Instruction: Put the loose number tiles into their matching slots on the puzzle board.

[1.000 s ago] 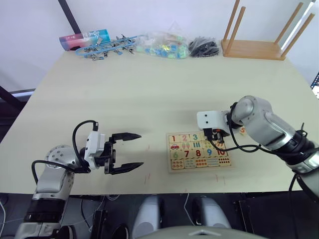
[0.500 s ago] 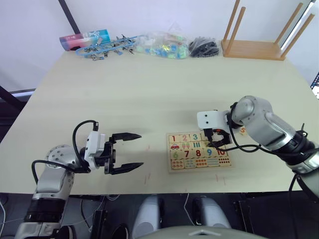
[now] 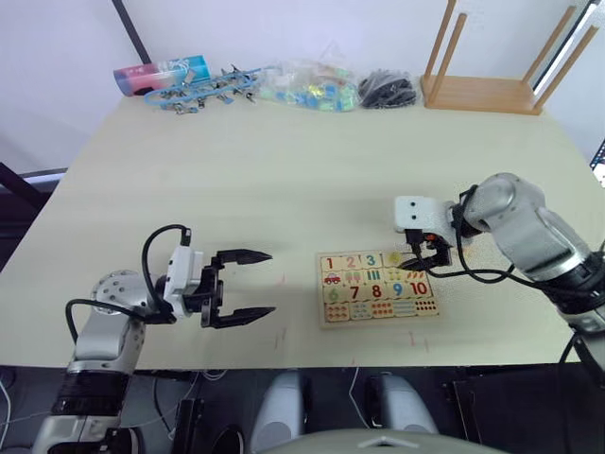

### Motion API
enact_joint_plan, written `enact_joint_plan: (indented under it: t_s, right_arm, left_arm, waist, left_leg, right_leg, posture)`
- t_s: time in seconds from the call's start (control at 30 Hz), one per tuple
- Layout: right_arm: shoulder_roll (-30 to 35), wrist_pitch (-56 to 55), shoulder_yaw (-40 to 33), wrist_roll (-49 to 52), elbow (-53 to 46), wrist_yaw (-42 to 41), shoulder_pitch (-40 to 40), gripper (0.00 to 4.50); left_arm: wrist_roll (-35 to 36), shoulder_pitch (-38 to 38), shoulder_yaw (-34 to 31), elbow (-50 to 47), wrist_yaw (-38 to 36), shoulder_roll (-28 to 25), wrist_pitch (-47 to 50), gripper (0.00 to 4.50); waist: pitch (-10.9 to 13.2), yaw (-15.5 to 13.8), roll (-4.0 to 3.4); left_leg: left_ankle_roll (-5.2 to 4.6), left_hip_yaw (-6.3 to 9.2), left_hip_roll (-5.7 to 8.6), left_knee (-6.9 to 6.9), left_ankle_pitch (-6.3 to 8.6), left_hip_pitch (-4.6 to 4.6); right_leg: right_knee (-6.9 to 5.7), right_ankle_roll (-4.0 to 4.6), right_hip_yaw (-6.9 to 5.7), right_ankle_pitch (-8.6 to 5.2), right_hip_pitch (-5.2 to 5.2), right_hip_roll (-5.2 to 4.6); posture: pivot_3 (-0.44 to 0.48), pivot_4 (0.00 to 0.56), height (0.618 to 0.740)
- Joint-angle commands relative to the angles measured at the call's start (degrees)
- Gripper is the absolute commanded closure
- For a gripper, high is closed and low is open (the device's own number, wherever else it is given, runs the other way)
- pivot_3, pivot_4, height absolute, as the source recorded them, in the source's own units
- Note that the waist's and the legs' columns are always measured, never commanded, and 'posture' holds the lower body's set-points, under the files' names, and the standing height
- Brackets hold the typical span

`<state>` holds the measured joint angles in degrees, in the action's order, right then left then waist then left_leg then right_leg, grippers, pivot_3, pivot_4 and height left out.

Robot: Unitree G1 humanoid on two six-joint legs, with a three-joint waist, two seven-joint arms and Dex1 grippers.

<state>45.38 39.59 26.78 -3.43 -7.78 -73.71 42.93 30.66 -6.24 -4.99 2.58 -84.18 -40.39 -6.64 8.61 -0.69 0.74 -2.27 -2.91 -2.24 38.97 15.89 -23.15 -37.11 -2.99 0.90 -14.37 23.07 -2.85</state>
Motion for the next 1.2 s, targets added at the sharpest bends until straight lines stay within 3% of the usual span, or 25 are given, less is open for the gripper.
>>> enact_joint_plan:
  t_s: [0.03,0.17,0.2,0.57,1.2]
  right_arm:
    - [-0.7,-1.6,-6.5,3.7,0.1,2.4,-1.9,2.16]
    - [-3.4,-7.0,-11.4,7.5,3.4,5.2,-5.7,4.19]
    - [-3.7,-9.2,-12.1,7.8,4.3,5.6,-6.8,4.45]
    - [-8.0,-23.3,-16.3,12.2,12.3,7.4,-12.2,4.45]
    - [-9.8,-28.3,-15.3,11.4,16.1,9.1,-14.4,4.45]
  left_arm:
    - [0.2,-0.8,-0.3,0.0,-0.9,0.1,-0.8,0.00]
    - [0.0,-1.3,-0.2,0.5,-1.4,0.3,-0.9,0.00]
    - [0.0,-1.4,-0.1,0.6,-1.5,0.4,-1.0,0.00]
    - [0.1,-2.4,-0.2,1.5,-2.6,0.3,-1.3,0.00]
    - [0.2,-2.2,-0.3,1.1,-2.9,0.0,-0.9,0.00]
  waist:
    - [0.0,0.0,0.00]
    - [0.0,0.1,0.02]
    - [0.0,0.1,0.02]
    - [0.0,0.1,0.02]
    - [0.0,0.0,0.02]
  left_leg:
    - [0.00,0.00,0.01,0.00,0.00,-0.01]
    - [0.00,0.00,0.00,0.00,0.00,0.00]
    - [0.00,0.00,0.01,-0.01,0.00,0.00]
    - [0.00,-0.02,0.01,-0.01,0.00,0.00]
    - [0.00,-0.01,0.01,0.00,0.00,0.01]
  right_leg:
    - [0.00,-0.01,0.01,0.00,0.00,0.00]
    - [0.00,-0.01,0.01,0.01,0.01,0.03]
    - [-0.01,-0.01,0.01,0.01,0.00,0.04]
    - [-0.01,-0.03,0.04,0.02,0.00,0.05]
    - [-0.05,-0.03,0.04,0.02,0.00,0.07]
  posture:
    - [0.000,0.150,0.737]
    - [0.000,0.150,0.737]
    - [0.000,0.150,0.737]
    - [0.000,0.150,0.737]
    - [0.000,0.150,0.737]
